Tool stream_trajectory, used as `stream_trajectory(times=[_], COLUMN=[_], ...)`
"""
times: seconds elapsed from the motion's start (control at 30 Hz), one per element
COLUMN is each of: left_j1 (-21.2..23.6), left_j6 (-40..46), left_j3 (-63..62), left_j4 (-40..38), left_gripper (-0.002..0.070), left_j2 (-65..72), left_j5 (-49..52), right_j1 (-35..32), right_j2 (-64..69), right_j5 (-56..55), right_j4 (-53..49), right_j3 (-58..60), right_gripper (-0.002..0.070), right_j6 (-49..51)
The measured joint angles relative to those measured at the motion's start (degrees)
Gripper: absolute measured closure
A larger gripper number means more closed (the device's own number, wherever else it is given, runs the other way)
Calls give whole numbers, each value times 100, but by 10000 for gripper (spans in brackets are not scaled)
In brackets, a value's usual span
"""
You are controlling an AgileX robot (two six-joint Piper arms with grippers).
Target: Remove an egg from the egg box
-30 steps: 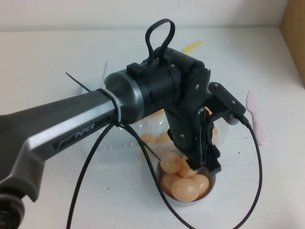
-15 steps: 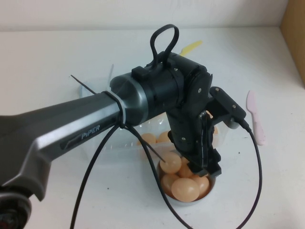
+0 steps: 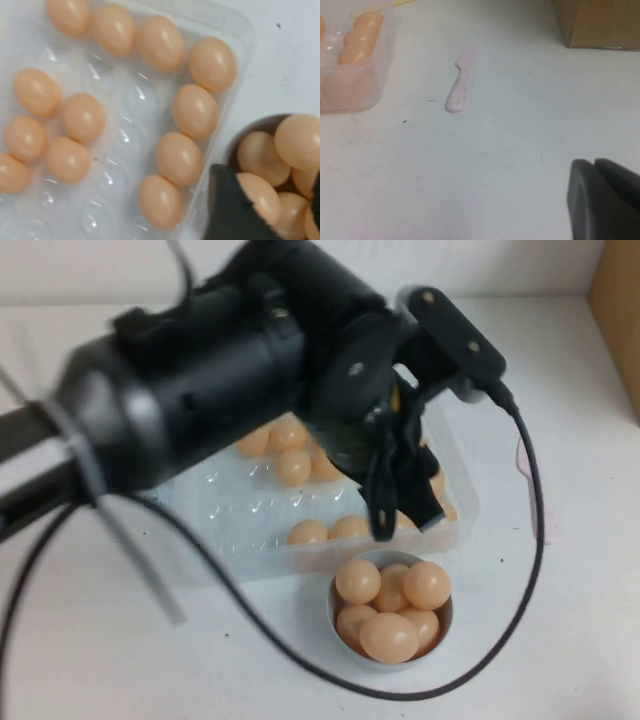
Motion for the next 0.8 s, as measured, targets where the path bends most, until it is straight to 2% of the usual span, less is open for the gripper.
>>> stream_trajectory(times=[0.1, 0.13, 0.2, 0.23, 0.4, 0.8], left_j1=[51, 77, 171, 202, 302, 302], left_j6=[-255, -357, -485, -542, -1080, -2697], left_j3=[577, 873, 1369, 1563, 2588, 4132], left_j4=[194, 270, 373, 421, 827, 1970], left_gripper=[472, 543, 620, 637, 671, 676], left_j2=[-551, -818, -1270, -1450, -2423, -4267], left_j5=[-562, -837, -1263, -1422, -2195, -3342], right_j1=[0, 0, 0, 0, 0, 0], right_j2=[0, 0, 0, 0, 0, 0], right_j5=[0, 0, 0, 0, 0, 0], right_j4=[0, 0, 0, 0, 0, 0], right_j3=[0, 0, 0, 0, 0, 0], right_gripper=[694, 694, 694, 694, 694, 694], right_j6=[-11, -11, -11, -11, -11, -11])
